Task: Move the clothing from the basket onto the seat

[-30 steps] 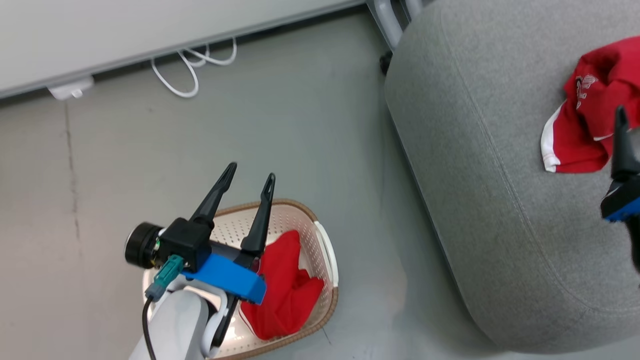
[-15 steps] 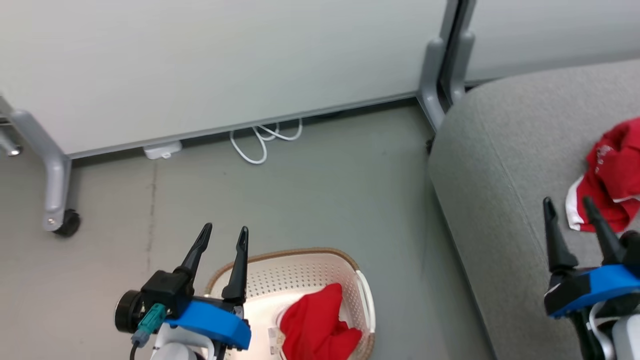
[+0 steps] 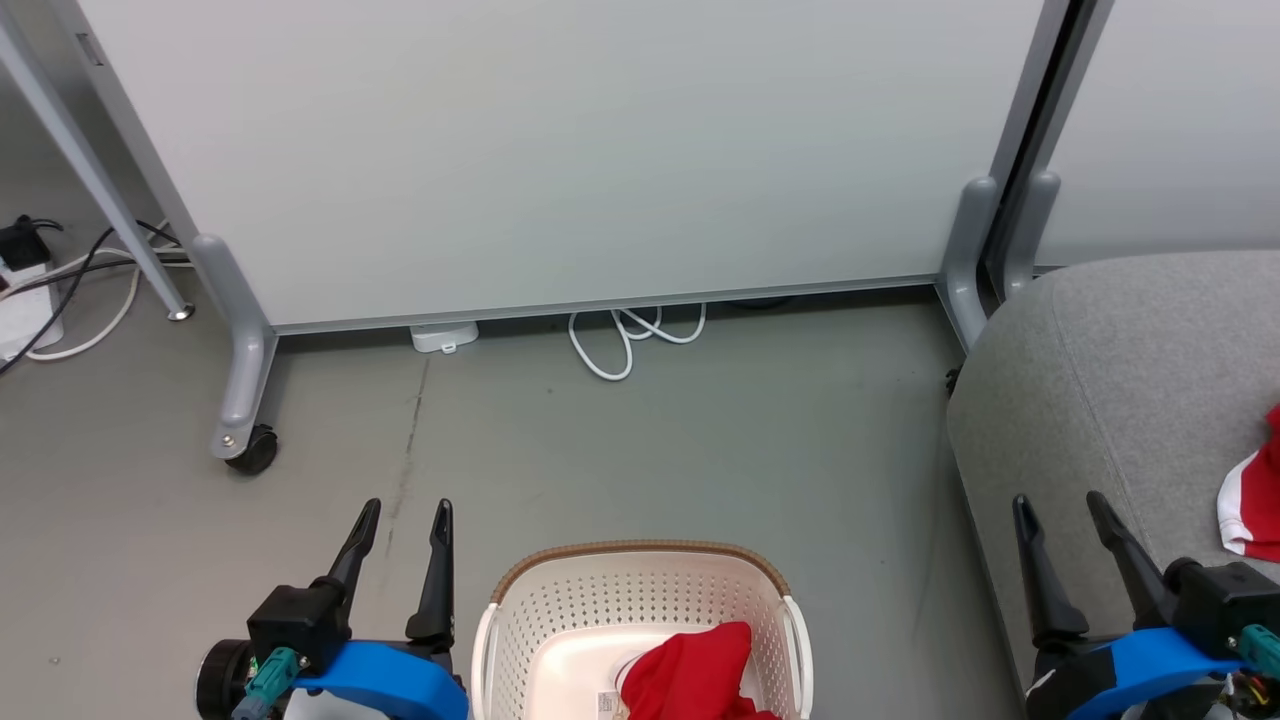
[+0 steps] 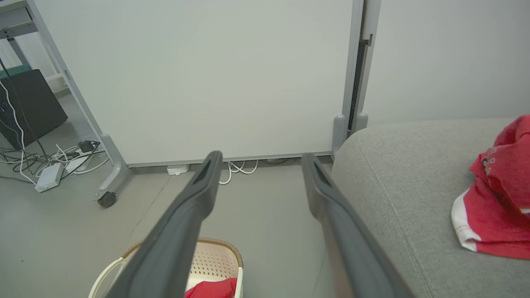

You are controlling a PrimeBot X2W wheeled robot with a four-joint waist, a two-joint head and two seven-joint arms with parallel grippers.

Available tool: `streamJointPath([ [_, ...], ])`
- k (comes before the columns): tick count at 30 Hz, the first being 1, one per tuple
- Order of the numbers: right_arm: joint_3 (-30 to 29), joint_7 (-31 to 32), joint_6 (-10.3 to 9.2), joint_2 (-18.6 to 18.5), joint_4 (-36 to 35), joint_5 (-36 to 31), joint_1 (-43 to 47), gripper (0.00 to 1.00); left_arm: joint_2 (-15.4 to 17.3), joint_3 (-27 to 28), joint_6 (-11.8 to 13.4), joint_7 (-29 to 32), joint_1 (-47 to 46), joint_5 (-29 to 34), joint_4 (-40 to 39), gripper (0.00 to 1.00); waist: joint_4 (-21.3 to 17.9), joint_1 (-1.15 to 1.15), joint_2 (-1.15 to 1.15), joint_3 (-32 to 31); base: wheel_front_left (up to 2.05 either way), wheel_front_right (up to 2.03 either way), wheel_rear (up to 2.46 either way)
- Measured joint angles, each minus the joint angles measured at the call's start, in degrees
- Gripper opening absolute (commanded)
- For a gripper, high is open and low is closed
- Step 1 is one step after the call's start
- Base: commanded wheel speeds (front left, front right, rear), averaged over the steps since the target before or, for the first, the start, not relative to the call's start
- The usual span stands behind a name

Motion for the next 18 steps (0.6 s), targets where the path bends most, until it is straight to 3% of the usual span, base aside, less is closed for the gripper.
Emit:
streamJointPath([
  [18,1.42,0.37,0.0,1.42,0.24,-0.41,0.86,1.0,-0.25,1.16,0.0,0.0,0.62,0.35,0.91,1.0,0.43,0.01,0.0,-0.14,0.0,0.0,0.0],
])
